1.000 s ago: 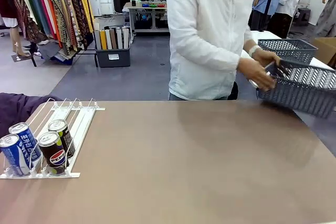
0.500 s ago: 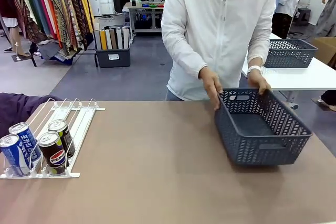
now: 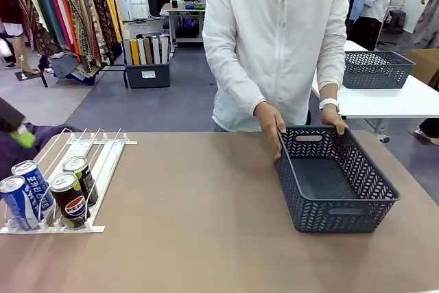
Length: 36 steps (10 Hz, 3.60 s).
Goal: Retrieve and store the cans from the dispenser.
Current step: Pick up one can from the Automatic Can Dispenser and place it in the middle of the table.
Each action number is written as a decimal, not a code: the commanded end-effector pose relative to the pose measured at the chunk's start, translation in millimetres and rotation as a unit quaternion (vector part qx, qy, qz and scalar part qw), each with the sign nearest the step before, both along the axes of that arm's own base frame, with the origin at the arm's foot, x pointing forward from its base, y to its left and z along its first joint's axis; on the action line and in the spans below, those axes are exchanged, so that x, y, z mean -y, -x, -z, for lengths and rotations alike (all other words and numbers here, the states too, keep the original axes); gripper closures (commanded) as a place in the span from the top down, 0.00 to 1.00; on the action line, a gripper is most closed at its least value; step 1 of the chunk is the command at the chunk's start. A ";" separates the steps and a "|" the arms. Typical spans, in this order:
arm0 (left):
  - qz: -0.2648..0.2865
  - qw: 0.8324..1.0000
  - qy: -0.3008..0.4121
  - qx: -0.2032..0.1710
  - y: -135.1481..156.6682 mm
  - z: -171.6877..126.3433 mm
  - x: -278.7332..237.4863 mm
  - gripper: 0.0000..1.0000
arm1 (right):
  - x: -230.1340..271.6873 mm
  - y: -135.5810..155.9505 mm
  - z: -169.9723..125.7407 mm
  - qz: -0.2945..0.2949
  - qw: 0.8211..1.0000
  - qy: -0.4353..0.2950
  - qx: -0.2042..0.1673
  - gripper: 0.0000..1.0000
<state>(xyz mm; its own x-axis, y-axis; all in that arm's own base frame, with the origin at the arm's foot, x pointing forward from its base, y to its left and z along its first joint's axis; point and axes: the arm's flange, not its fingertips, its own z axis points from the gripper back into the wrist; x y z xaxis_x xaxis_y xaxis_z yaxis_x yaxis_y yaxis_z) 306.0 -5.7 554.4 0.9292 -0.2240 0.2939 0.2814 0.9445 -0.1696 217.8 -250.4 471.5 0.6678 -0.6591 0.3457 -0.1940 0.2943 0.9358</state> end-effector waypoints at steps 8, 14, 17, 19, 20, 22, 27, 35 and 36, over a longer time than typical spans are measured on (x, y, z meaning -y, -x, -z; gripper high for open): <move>-0.056 0.997 -0.036 -0.041 -18.5 23.4 36.0 1.00 | 1.9 -1.4 -4.9 0.004 1.000 -0.008 0.013 1.00; -0.098 0.983 -0.088 -0.129 -74.5 81.8 53.4 1.00 | 1.9 -1.4 -4.9 0.004 1.000 -0.008 0.013 1.00; -0.066 0.980 -0.103 -0.156 -87.5 112.4 64.0 1.00 | 1.9 -1.4 -4.9 0.004 1.000 -0.008 0.013 1.00; -0.072 0.978 -0.104 -0.168 -96.6 124.1 63.2 1.00 | 1.9 -1.4 -4.9 0.004 1.000 -0.008 0.013 1.00; -0.077 0.977 -0.099 -0.175 -97.5 130.4 61.1 1.00 | 1.9 -1.4 -4.9 0.004 1.000 -0.008 0.013 1.00; -0.080 0.975 -0.098 -0.183 -100.3 139.7 59.8 1.00 | 1.9 -1.4 -4.9 0.004 1.000 -0.008 0.013 1.00; -0.099 0.973 -0.090 -0.189 -103.5 142.7 58.6 0.00 | 1.9 -1.4 -4.9 0.004 1.000 -0.008 0.013 1.00; -0.092 0.975 -0.105 -0.174 -94.9 124.4 63.1 0.00 | 1.9 -1.4 -4.9 0.004 1.000 -0.008 0.013 1.00; -0.092 0.976 -0.118 -0.160 -84.1 98.2 62.8 0.00 | 1.9 -1.4 -4.9 0.004 1.000 -0.008 0.013 1.00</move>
